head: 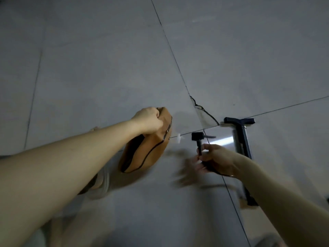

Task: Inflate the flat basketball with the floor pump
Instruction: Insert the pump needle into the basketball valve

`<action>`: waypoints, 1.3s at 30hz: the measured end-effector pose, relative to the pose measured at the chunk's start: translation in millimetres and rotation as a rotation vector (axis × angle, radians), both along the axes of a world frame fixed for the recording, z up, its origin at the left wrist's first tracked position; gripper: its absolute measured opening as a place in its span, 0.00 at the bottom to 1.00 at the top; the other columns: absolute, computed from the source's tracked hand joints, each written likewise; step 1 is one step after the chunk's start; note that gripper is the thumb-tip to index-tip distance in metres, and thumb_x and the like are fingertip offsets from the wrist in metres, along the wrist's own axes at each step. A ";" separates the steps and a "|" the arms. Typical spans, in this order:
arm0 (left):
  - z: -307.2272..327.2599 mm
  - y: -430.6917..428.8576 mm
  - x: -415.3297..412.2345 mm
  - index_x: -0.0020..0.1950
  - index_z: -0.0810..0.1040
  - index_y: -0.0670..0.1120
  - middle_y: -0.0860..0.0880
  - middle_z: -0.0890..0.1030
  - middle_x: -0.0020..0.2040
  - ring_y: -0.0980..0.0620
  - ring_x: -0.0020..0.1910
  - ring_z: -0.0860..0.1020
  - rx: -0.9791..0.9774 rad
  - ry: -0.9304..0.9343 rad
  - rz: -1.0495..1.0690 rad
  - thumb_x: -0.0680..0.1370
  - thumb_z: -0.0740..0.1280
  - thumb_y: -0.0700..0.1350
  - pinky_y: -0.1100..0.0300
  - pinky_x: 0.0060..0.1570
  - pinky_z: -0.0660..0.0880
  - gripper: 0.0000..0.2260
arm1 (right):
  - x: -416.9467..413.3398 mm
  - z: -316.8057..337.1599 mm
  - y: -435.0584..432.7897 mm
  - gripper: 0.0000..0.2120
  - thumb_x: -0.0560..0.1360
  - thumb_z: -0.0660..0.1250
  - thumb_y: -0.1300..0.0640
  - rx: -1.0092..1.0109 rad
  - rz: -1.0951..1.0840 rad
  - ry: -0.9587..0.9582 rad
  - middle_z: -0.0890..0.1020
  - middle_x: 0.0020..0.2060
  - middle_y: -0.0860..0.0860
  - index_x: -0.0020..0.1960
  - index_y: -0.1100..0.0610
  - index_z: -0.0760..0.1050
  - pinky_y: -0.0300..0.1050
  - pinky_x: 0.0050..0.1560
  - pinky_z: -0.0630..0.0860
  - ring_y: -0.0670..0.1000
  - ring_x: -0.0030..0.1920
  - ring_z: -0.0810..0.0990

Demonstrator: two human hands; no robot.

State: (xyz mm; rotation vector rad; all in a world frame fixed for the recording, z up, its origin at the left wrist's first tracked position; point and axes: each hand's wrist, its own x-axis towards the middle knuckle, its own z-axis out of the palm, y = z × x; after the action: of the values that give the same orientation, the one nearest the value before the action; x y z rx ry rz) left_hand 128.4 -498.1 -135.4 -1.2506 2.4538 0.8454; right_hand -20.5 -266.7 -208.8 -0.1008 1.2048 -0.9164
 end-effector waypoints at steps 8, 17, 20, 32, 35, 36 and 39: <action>-33.8 21.2 20.4 0.41 0.73 0.45 0.43 0.75 0.52 0.45 0.42 0.80 0.243 0.081 0.090 0.78 0.66 0.49 0.50 0.39 0.80 0.10 | 52.9 -16.0 6.5 0.16 0.79 0.55 0.71 -0.058 0.119 -0.029 0.79 0.48 0.66 0.63 0.63 0.71 0.58 0.53 0.78 0.64 0.48 0.80; -33.2 32.6 31.5 0.67 0.70 0.57 0.52 0.71 0.59 0.49 0.57 0.76 0.089 0.272 -0.134 0.76 0.72 0.47 0.57 0.57 0.74 0.22 | 67.0 -14.0 -18.4 0.20 0.80 0.63 0.47 -0.023 -0.103 -0.050 0.79 0.42 0.59 0.61 0.62 0.77 0.55 0.49 0.79 0.55 0.40 0.80; -31.9 35.4 30.9 0.66 0.78 0.54 0.59 0.69 0.54 0.53 0.67 0.70 0.051 0.268 -0.188 0.80 0.67 0.45 0.57 0.71 0.66 0.15 | 67.1 -13.4 -27.6 0.35 0.75 0.53 0.27 0.070 -0.214 -0.100 0.74 0.33 0.54 0.51 0.58 0.80 0.46 0.37 0.68 0.52 0.31 0.71; -30.8 24.4 24.7 0.66 0.76 0.60 0.61 0.69 0.50 0.54 0.58 0.71 0.216 0.184 -0.109 0.72 0.75 0.47 0.58 0.53 0.78 0.24 | 55.8 -13.6 -21.7 0.19 0.78 0.65 0.43 0.040 -0.369 0.123 0.69 0.31 0.48 0.58 0.57 0.82 0.41 0.32 0.61 0.46 0.29 0.65; -24.7 25.4 20.4 0.67 0.76 0.58 0.64 0.64 0.49 0.54 0.55 0.72 0.242 0.185 -0.105 0.74 0.74 0.46 0.54 0.54 0.80 0.23 | 55.4 -13.2 -20.4 0.19 0.79 0.66 0.45 -0.026 -0.372 0.188 0.69 0.31 0.48 0.59 0.58 0.82 0.41 0.32 0.61 0.45 0.30 0.66; -24.0 25.7 19.3 0.68 0.76 0.57 0.64 0.64 0.49 0.54 0.55 0.72 0.250 0.179 -0.108 0.75 0.74 0.46 0.53 0.55 0.80 0.22 | 55.4 -13.2 -20.0 0.19 0.79 0.66 0.45 -0.039 -0.376 0.195 0.69 0.31 0.48 0.59 0.59 0.82 0.40 0.32 0.61 0.45 0.30 0.66; -23.3 26.9 16.8 0.68 0.76 0.57 0.61 0.66 0.50 0.53 0.57 0.72 0.252 0.170 -0.112 0.75 0.74 0.47 0.53 0.55 0.79 0.21 | 57.2 -14.4 -19.5 0.18 0.78 0.67 0.46 -0.070 -0.375 0.211 0.70 0.31 0.48 0.58 0.58 0.82 0.41 0.33 0.60 0.46 0.30 0.66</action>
State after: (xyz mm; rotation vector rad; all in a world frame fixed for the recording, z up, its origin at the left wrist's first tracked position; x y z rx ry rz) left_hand 145.2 -471.2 -158.8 -0.9799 2.4216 1.2292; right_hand 36.7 -286.2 -223.2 -0.0280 1.4152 -1.3006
